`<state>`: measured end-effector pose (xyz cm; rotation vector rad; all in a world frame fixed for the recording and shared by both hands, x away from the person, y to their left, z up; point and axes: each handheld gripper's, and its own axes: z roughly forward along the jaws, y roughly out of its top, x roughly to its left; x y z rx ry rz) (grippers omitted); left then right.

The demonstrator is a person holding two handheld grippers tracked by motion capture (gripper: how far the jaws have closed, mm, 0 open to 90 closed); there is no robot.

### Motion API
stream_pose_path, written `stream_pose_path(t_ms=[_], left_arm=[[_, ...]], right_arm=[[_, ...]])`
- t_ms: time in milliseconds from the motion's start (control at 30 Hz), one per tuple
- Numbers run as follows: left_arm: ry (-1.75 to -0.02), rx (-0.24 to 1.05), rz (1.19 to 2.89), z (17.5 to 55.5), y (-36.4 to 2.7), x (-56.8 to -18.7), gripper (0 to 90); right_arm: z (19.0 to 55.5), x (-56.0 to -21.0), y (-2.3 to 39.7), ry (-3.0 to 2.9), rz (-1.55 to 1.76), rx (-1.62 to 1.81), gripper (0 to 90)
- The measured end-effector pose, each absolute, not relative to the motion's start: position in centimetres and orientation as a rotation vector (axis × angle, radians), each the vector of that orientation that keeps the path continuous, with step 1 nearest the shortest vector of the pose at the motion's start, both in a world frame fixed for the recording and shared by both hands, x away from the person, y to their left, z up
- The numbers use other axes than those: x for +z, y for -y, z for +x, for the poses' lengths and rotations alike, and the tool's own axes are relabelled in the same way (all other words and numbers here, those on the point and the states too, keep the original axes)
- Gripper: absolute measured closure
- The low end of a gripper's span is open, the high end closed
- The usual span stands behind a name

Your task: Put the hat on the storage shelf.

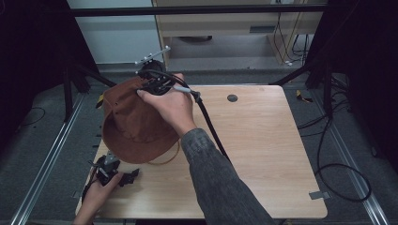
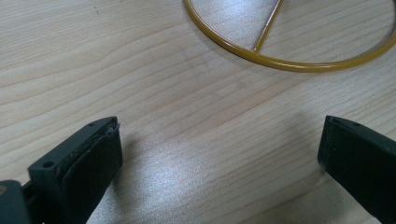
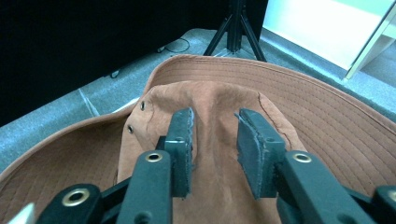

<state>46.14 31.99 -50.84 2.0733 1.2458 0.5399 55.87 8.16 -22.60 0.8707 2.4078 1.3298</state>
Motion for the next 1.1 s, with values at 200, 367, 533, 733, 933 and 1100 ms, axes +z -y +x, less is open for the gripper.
stream_pose_path(t_ms=[200, 367, 533, 733, 933, 1100], left_arm=[[-1.246, 0.540, 2.073, 46.1, -32.0, -50.8, 0.0], [-1.247, 0.539, 2.073, 46.1, -32.0, -50.8, 0.0], [-1.245, 0.537, 2.079, 46.1, -32.0, -50.8, 0.0], [-1.245, 0.538, 2.079, 46.1, -32.0, -50.8, 0.0], [-1.242, 0.540, 2.081, 46.1, -32.0, -50.8, 0.0], [-1.244, 0.539, 2.079, 46.1, -32.0, -50.8, 0.0]], right_arm=[[55.3, -22.3, -8.2, -2.411, 0.861, 1.323, 56.9], [55.0, -22.0, -8.2, -2.401, 0.856, 1.315, 50.1], [54.2, -21.7, -7.9, -2.386, 0.845, 1.288, 35.0], [53.3, -21.1, -7.4, -2.387, 0.837, 1.283, 24.0], [52.4, -20.7, -6.3, -2.380, 0.815, 1.263, 16.7], [52.0, -20.5, -5.0, -2.379, 0.812, 1.242, 12.7]])
